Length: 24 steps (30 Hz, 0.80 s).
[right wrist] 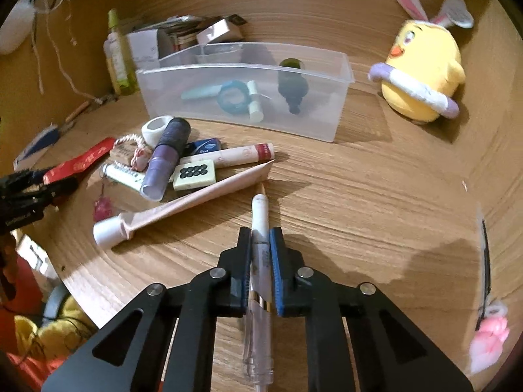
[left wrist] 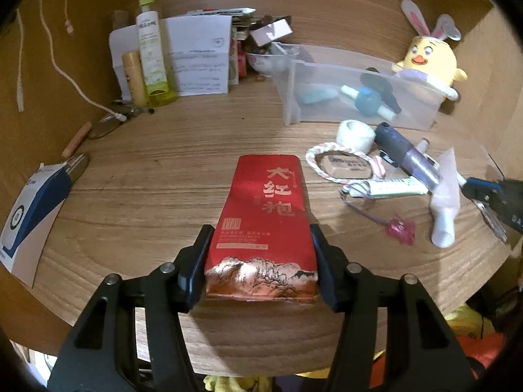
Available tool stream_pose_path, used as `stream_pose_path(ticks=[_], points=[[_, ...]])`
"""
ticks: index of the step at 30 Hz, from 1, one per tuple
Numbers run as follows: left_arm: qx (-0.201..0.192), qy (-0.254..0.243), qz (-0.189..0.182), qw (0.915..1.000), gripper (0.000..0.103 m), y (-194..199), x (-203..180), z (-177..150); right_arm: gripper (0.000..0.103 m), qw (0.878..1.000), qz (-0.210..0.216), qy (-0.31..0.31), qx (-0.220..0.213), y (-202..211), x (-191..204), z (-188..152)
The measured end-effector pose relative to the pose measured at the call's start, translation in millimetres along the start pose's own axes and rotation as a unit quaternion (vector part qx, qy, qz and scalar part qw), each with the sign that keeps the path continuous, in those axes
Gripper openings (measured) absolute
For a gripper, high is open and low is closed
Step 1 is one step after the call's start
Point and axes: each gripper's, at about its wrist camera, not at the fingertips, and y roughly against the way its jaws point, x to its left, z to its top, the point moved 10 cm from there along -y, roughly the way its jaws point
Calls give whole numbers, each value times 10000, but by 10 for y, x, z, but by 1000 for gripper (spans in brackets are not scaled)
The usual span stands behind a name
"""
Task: Organize objects
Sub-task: 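Grasp the red tea bag with the left tool while the right tool grasps the white pen, then place the red tea bag and white pen into the clear box, open both tools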
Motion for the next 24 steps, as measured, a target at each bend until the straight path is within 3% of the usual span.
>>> stream_pose_path(ticks=[4, 11, 24], points=[[-69, 251, -35, 9997, 56, 59, 71, 62, 10, 9993, 8, -327, -159, 78, -84, 48], [-524, 437, -94, 9976, 56, 281, 94, 420, 10, 9962, -102, -615, -602, 252, -266, 337], [-1203, 224, -530, 9911, 56, 398, -323, 1356, 10, 9845, -272, -653, -1605, 631, -472, 1274]])
